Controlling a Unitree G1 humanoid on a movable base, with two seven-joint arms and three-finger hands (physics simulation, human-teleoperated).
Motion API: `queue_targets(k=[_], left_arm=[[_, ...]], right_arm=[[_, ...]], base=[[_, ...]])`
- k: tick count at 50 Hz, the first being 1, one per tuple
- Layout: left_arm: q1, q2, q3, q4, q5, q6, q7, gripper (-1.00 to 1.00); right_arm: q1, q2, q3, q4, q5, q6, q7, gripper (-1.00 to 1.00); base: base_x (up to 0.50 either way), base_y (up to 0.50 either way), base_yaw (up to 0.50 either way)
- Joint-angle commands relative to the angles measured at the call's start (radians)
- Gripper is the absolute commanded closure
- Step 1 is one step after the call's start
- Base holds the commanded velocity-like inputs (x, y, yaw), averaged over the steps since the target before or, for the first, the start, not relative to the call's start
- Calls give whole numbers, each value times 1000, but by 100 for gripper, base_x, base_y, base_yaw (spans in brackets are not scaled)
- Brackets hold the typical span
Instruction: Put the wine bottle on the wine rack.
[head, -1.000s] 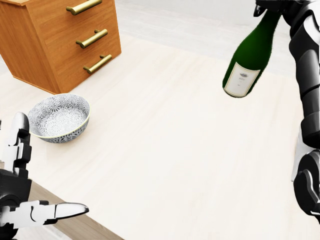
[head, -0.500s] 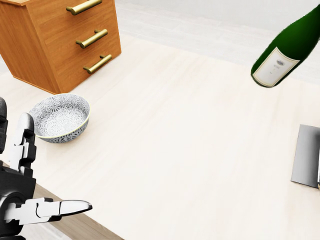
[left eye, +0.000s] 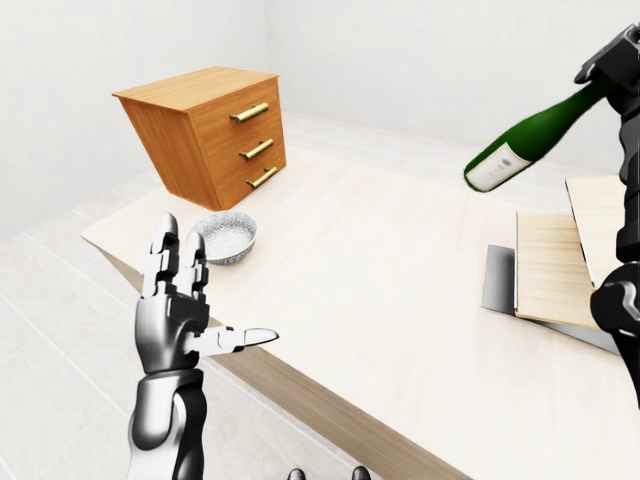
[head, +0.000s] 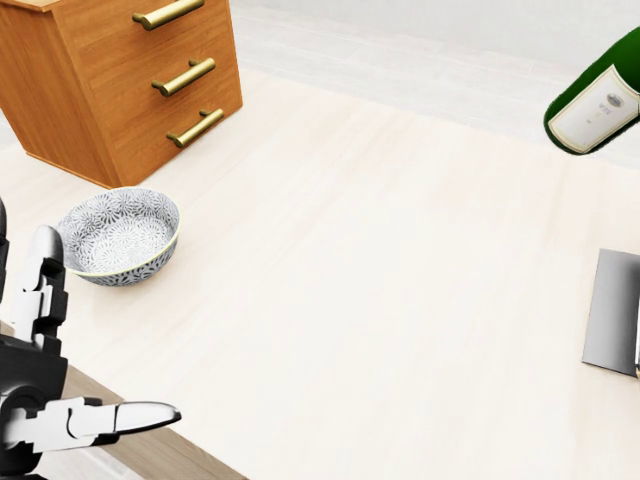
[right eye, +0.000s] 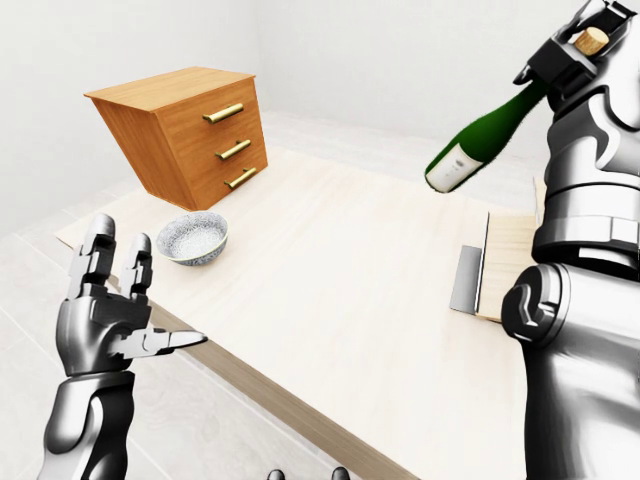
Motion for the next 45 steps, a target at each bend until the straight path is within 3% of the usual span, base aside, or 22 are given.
queue_targets(k=[1, 29, 45], left_arm=[[5, -2, -4, -21, -1, 0, 5, -100], [-1, -3, -7, -38, -4, 0, 10, -100], [-4, 0, 3, -64, -11, 0, 16, -100]], right_arm=[[8, -50, -19, -32, 9, 0, -14, 100], [117, -193, -83, -194, 140, 0, -60, 100], [214, -271, -143, -337, 286, 0, -140, 100]], base=[[0, 0, 0], [0, 0, 0], [0, 0, 0]])
